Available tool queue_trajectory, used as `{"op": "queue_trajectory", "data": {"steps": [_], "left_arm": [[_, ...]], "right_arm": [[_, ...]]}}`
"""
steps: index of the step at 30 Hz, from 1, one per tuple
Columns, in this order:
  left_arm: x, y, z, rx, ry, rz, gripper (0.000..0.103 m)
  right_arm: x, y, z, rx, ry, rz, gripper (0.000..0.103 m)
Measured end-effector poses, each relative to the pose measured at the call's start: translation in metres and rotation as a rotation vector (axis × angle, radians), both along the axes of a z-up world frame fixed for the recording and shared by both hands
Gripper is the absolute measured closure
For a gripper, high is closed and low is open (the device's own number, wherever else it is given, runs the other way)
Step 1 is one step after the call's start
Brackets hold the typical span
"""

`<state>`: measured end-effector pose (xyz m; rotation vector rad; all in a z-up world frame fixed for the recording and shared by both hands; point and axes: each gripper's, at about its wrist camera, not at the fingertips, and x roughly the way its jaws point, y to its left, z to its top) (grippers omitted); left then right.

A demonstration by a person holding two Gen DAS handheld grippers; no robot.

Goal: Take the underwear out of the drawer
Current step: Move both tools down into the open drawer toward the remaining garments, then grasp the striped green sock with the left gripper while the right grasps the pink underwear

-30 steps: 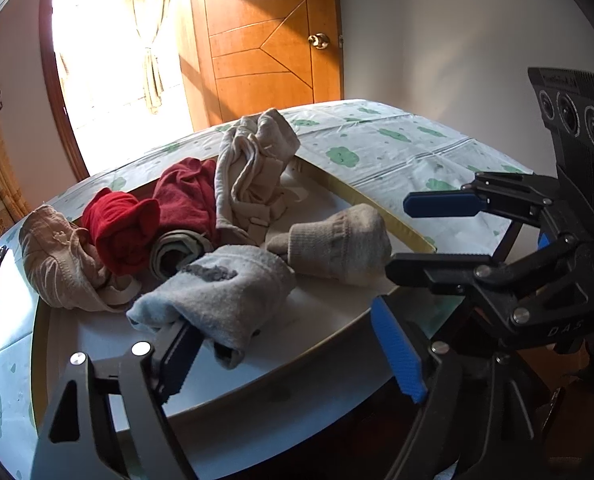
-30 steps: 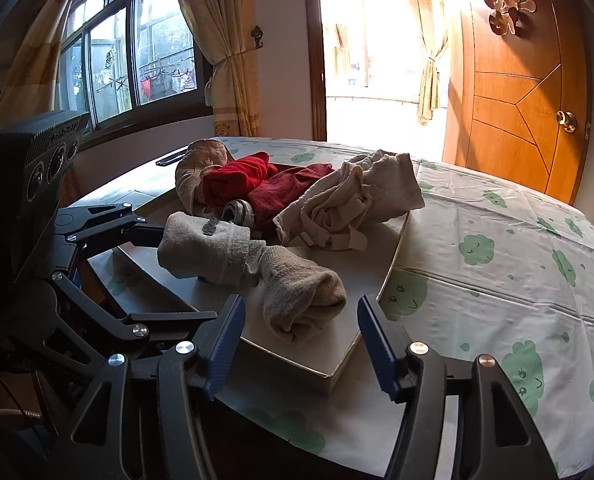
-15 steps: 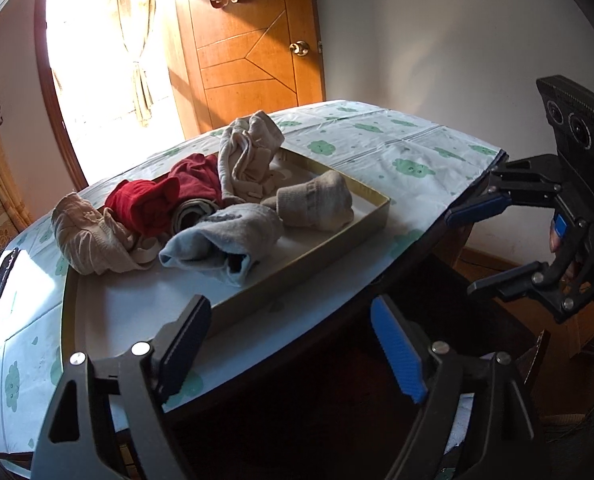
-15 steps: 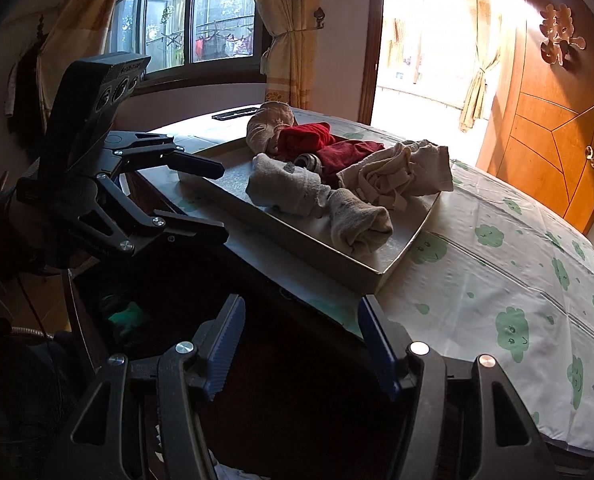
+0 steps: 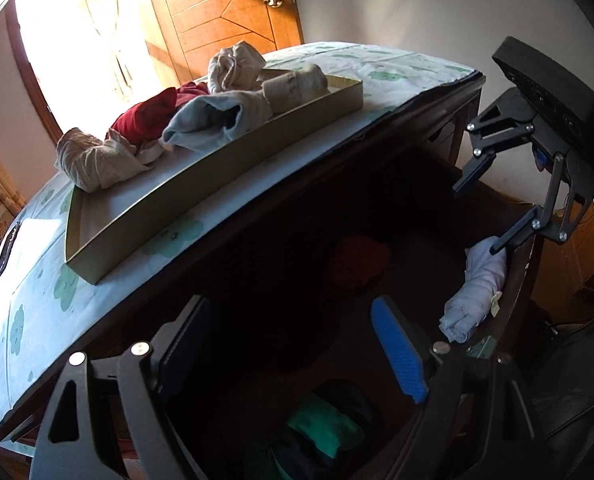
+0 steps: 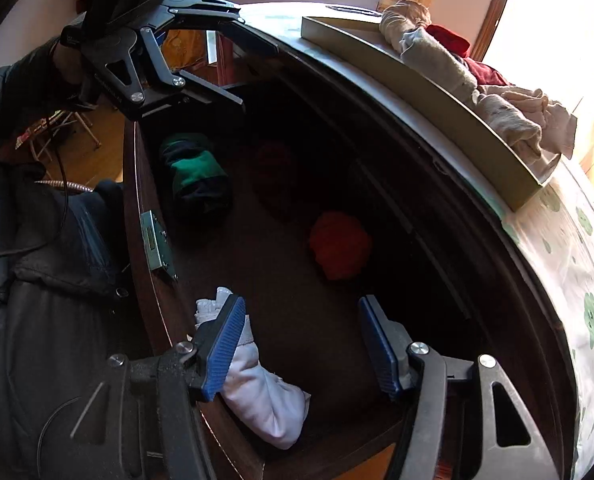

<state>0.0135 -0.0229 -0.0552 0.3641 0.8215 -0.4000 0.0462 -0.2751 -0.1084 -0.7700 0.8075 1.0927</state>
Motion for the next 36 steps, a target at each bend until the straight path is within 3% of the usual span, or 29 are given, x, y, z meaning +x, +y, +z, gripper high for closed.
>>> {"op": "queue_trajectory", "data": {"steps": [9, 17, 22, 29, 36], "left_arm": [[-0.009, 0.011, -0.039, 0.147, 0.152, -0.068, 0.019], [0.002, 0.025, -0.058, 0.119, 0.303, -0.087, 0.019], [0.006, 0.031, -0.069, 0.116, 0.384, -0.129, 0.019], [0.008, 0.035, -0.077, 0.121, 0.467, -0.189, 0.019], [0.009, 0.029, -0.093, 0.152, 0.527, -0.226, 0.019]], "right_arm": [[0.006, 0.015, -0.038, -0.210, 0.101, 0.121, 0.042], [0.016, 0.023, -0.060, -0.302, 0.179, 0.157, 0.042], [0.023, 0.027, -0.075, -0.333, 0.279, 0.187, 0.042], [0.034, 0.033, -0.092, -0.376, 0.406, 0.226, 0.042], [0.042, 0.048, -0.114, -0.414, 0.458, 0.230, 0.042]]}}
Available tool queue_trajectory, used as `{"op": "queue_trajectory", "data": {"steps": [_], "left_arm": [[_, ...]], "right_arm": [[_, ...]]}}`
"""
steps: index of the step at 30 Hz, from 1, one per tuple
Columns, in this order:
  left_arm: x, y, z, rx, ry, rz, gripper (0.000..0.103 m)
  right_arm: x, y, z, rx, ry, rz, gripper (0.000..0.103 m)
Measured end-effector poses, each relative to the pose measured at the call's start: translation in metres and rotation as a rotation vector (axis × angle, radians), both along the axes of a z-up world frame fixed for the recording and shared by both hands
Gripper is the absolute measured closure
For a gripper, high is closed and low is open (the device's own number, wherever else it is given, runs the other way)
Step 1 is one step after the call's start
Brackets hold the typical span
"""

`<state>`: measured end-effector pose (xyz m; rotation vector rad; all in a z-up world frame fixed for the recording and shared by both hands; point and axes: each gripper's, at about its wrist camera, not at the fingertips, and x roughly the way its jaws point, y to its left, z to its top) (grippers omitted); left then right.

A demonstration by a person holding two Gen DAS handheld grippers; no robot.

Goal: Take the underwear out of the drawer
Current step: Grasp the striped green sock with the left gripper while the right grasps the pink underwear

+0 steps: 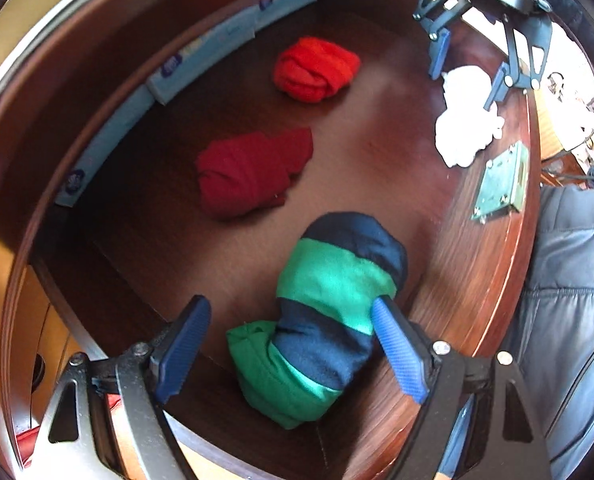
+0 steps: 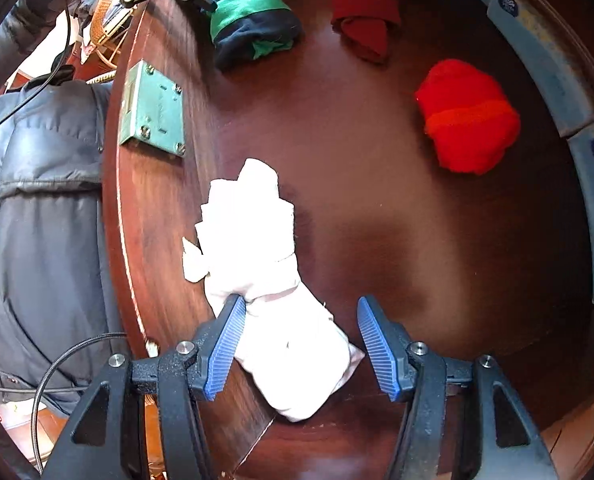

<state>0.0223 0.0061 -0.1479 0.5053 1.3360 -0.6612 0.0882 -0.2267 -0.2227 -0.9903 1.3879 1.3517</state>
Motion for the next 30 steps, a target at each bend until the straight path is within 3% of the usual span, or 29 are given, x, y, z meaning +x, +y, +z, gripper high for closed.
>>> {"op": "queue_trajectory", "data": {"steps": [5, 10, 14, 20, 25, 30], "left_arm": [[0.004, 0.007, -0.005, -0.016, 0.050, -0.008, 0.019], [0.009, 0.007, -0.010, 0.003, 0.045, -0.019, 0.016], [0.013, 0.006, -0.011, 0.015, 0.042, -0.020, 0.015], [0.014, 0.002, -0.011, 0.007, 0.034, -0.028, 0.015], [0.012, 0.000, -0.008, 0.009, 0.025, -0.034, 0.016], [0.008, 0.000, -0.006, 0.005, 0.050, -0.050, 0.019]], "right_arm": [[0.013, 0.005, -0.014, -0.030, 0.053, -0.063, 0.042], [0.025, 0.005, -0.023, -0.036, 0.136, -0.117, 0.042], [0.023, 0.005, -0.023, -0.020, 0.136, -0.125, 0.059], [0.007, 0.009, -0.001, 0.054, 0.004, -0.122, 0.088], [-0.001, 0.015, 0.010, 0.096, -0.171, -0.196, 0.092], [0.025, 0.019, 0.010, 0.099, -0.239, -0.274, 0.092]]}}
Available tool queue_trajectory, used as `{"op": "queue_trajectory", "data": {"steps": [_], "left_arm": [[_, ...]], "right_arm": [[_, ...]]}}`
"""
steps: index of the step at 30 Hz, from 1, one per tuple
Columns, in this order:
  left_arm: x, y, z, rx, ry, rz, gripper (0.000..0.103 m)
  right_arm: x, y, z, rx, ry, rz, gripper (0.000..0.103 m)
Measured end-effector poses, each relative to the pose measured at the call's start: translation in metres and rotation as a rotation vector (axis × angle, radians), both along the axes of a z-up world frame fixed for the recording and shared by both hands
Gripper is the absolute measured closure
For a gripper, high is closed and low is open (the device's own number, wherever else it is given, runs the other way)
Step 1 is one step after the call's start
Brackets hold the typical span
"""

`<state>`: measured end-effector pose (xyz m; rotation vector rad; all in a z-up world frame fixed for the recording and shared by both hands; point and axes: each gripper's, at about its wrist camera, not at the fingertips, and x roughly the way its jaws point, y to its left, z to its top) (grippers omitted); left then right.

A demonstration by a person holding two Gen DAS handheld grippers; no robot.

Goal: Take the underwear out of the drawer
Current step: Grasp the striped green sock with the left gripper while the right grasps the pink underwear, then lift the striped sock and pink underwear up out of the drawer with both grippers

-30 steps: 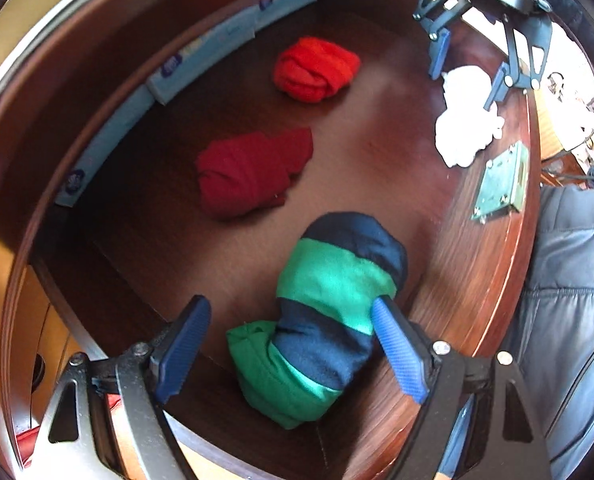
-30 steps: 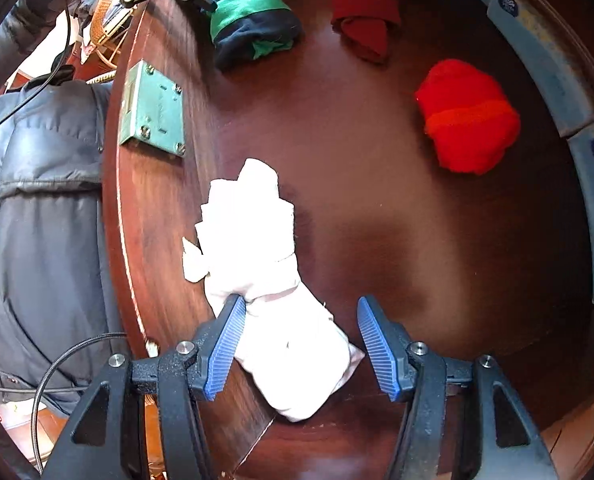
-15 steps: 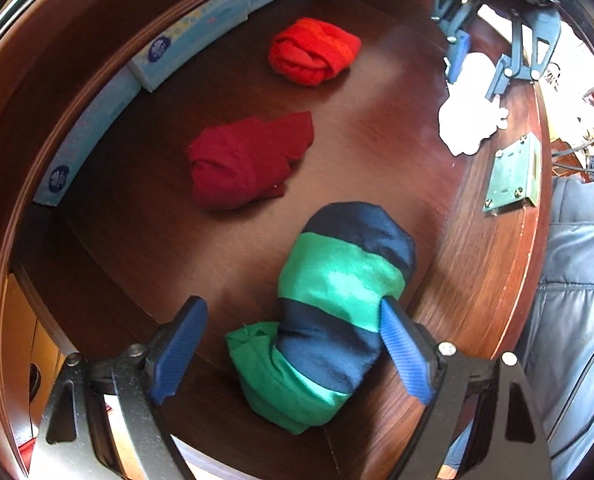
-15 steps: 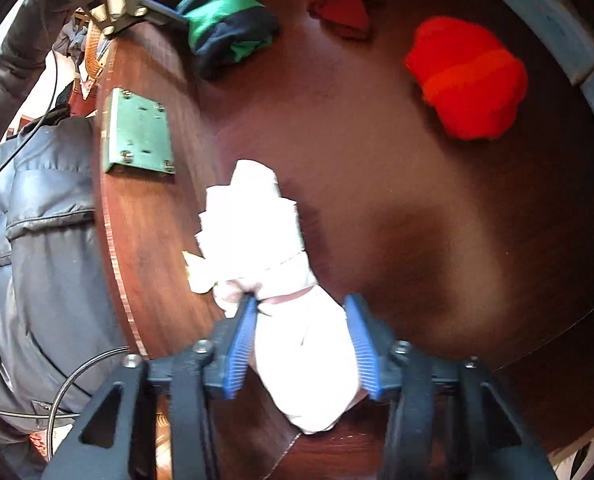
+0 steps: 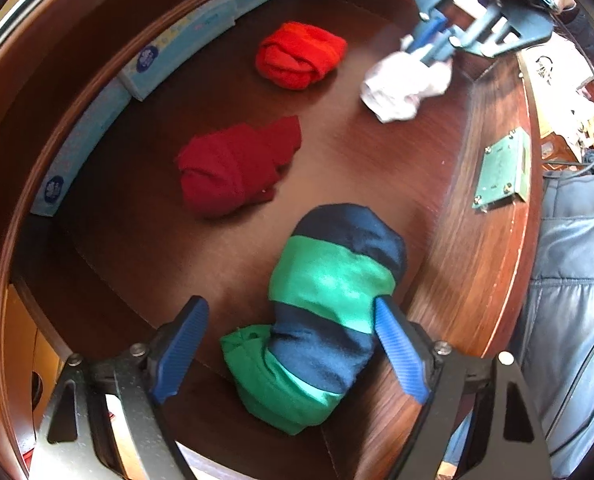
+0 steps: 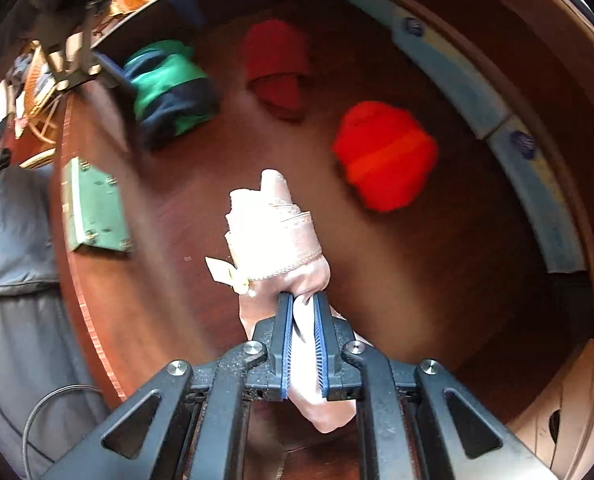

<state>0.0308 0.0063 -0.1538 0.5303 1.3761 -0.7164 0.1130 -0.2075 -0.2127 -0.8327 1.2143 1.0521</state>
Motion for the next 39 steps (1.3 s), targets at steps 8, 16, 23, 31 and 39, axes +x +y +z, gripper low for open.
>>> {"op": "queue_trajectory", "data": {"steps": [8, 16, 23, 31, 39], "left_arm": [[0.010, -0.008, -0.007, -0.001, 0.071, -0.025, 0.023], [0.024, -0.012, -0.020, -0.055, 0.164, -0.004, 0.023], [0.027, -0.002, -0.022, -0.104, 0.186, 0.020, 0.037], [0.028, -0.003, -0.026, -0.039, 0.169, 0.027, 0.041], [0.023, -0.008, -0.026, -0.037, 0.161, 0.033, 0.060]], "right_arm": [[0.011, 0.001, 0.006, 0.006, -0.046, -0.022, 0.092], [-0.023, 0.004, 0.003, 0.019, -0.033, 0.004, 0.088], [-0.028, 0.010, -0.007, -0.010, -0.003, 0.027, 0.053], [-0.029, 0.007, -0.017, -0.016, -0.009, 0.011, 0.053], [-0.035, 0.019, -0.019, -0.012, -0.018, -0.008, 0.061]]}}
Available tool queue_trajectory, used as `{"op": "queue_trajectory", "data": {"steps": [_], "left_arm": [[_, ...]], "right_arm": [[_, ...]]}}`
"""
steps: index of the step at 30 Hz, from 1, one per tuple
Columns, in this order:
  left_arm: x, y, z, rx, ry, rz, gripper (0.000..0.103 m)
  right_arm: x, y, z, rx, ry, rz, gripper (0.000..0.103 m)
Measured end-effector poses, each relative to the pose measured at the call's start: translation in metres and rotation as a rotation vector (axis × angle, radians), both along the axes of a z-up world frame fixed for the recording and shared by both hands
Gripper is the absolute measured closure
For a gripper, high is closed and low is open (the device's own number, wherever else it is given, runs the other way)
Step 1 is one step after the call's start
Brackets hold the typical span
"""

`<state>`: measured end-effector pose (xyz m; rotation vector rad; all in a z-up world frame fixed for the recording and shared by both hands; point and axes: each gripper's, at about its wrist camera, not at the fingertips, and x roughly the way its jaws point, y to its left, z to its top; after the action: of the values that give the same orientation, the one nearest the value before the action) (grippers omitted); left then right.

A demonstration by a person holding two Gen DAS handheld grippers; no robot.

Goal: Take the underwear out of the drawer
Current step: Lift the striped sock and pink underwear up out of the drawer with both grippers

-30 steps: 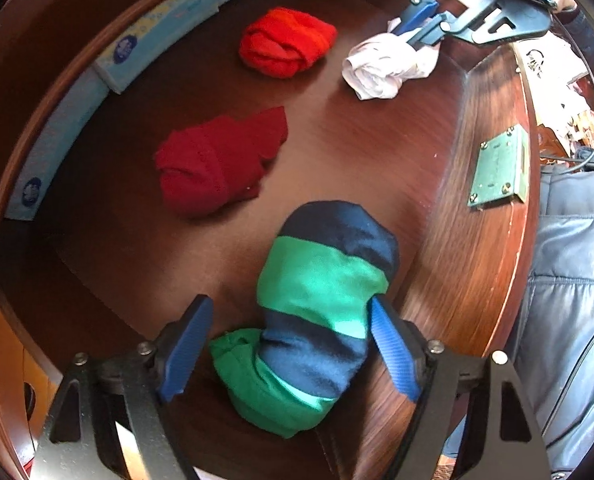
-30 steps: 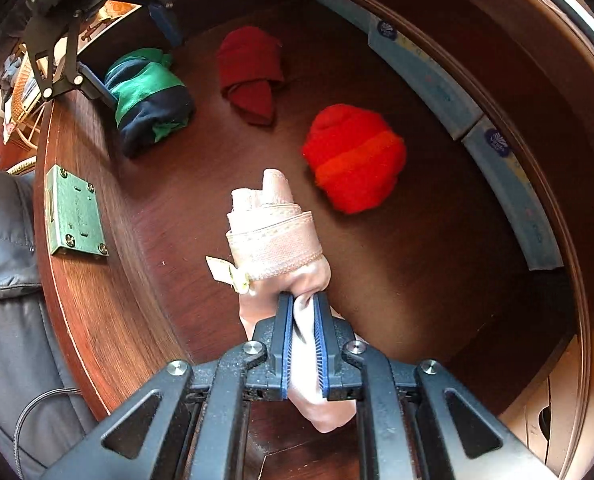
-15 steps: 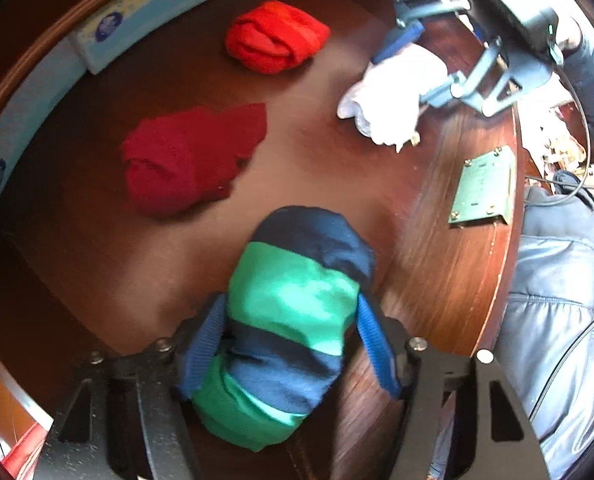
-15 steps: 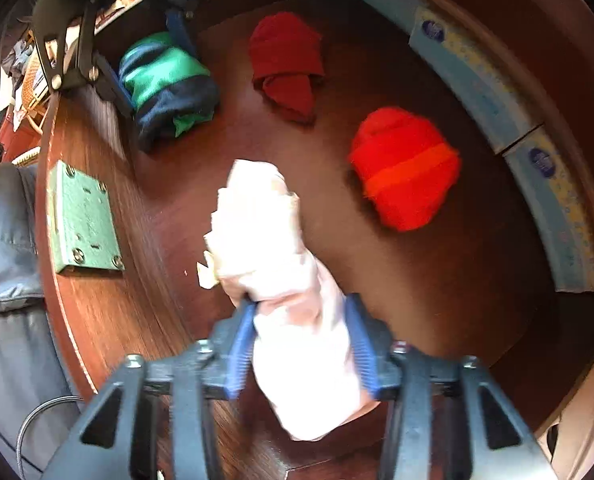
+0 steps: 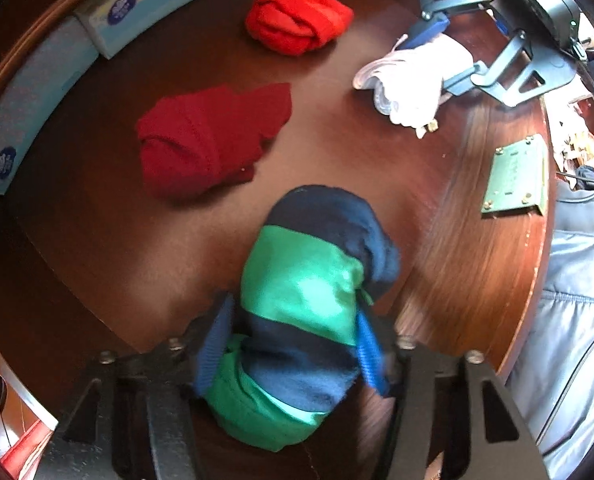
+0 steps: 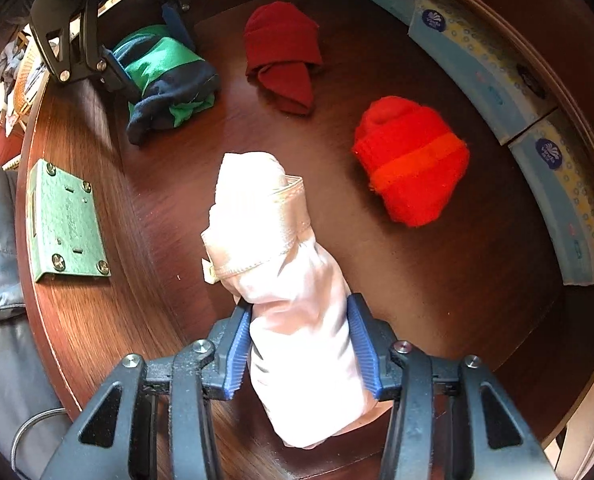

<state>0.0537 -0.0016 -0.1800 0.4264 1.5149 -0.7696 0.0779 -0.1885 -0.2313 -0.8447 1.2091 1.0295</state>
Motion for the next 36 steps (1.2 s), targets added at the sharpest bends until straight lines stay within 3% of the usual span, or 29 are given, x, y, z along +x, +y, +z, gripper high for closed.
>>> {"op": "queue_trajectory", "data": {"steps": [5, 14, 18, 27, 29, 36], "left_arm": [[-0.009, 0.005, 0.013, -0.023, -0.079, 0.039, 0.074], [-0.039, 0.012, 0.032, -0.073, -0.219, 0.131, 0.079], [-0.048, 0.018, 0.047, -0.106, -0.274, 0.173, 0.081], [-0.075, 0.031, 0.069, -0.086, -0.440, 0.265, 0.081], [-0.075, 0.035, 0.068, -0.104, -0.457, 0.301, 0.081], [-0.081, 0.053, 0.083, -0.149, -0.507, 0.407, 0.081]], "right_arm": [[-0.009, -0.004, 0.006, 0.048, -0.013, -0.044, 0.072], [-0.017, -0.019, 0.028, 0.187, -0.037, -0.143, 0.077], [-0.017, -0.026, 0.040, 0.234, -0.057, -0.172, 0.079], [-0.024, -0.049, 0.060, 0.349, -0.088, -0.214, 0.079], [-0.027, -0.056, 0.076, 0.386, -0.090, -0.226, 0.079], [-0.033, -0.073, 0.089, 0.466, -0.101, -0.259, 0.079]]}}
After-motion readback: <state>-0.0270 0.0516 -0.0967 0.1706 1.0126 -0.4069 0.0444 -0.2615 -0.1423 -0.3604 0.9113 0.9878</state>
